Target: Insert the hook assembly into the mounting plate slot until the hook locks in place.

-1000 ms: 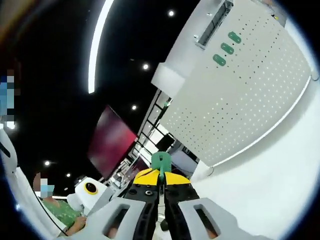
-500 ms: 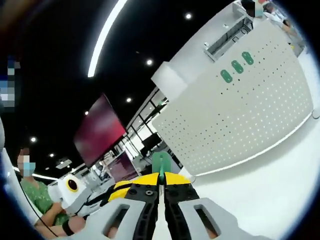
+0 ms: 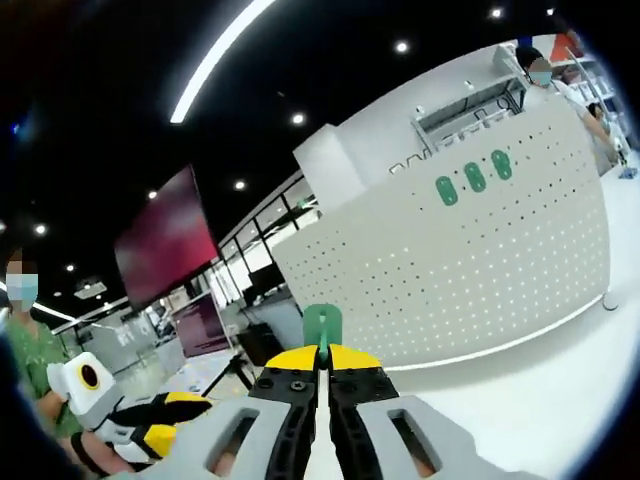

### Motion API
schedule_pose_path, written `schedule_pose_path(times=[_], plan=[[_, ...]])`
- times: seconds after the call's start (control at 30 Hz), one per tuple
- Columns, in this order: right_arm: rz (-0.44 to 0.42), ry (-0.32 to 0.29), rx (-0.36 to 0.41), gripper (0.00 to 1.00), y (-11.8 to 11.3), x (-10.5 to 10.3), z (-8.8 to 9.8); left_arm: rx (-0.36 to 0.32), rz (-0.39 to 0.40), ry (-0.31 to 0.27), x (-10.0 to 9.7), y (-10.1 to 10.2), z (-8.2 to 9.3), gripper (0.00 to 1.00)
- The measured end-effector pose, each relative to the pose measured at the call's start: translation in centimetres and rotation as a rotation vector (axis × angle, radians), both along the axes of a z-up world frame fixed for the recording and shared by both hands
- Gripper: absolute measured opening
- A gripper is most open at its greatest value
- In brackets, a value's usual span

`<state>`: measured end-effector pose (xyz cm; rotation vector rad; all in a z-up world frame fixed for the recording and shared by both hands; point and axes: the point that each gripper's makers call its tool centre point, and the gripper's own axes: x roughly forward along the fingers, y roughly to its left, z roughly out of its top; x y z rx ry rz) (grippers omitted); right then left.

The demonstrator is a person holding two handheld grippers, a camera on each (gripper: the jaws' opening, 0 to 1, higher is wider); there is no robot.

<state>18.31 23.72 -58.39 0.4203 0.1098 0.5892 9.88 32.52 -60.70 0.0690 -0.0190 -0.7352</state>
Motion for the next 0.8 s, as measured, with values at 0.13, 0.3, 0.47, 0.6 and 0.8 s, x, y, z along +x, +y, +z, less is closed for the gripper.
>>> schedule_pose_path(times=[0.13,0.3,0.47,0.6,0.8], plan=[[-0.031,-0.017,-0.041,0.01,-0.3,1.2,0.5,-0.013,-0.004,0.008,-0.3,-0.3,0.0,0.3],[-0.079,-0.025,-0.103,0.01,-1.0,3.0,0.9,-0.025,-0.013,0.036,-0.5,-0.5,-0.3,0.36],[-0.121,-0.033,-0.148,0.01,-1.9,4.6,1.3,-0.032,-0.012,0.034,-0.4,-0.5,-0.2,0.41],[-0.152,-0.032,-0.18,0.01,-2.6,5.8,1.5,-0.042,-0.016,0.038,-0.4,-0.5,-0.1,0.46],[-0.204,-0.047,-0.244,0.01,-3.8,7.3,1.6,-0.065,-0.014,0.059,-0.6,-0.4,0.0,0.54]])
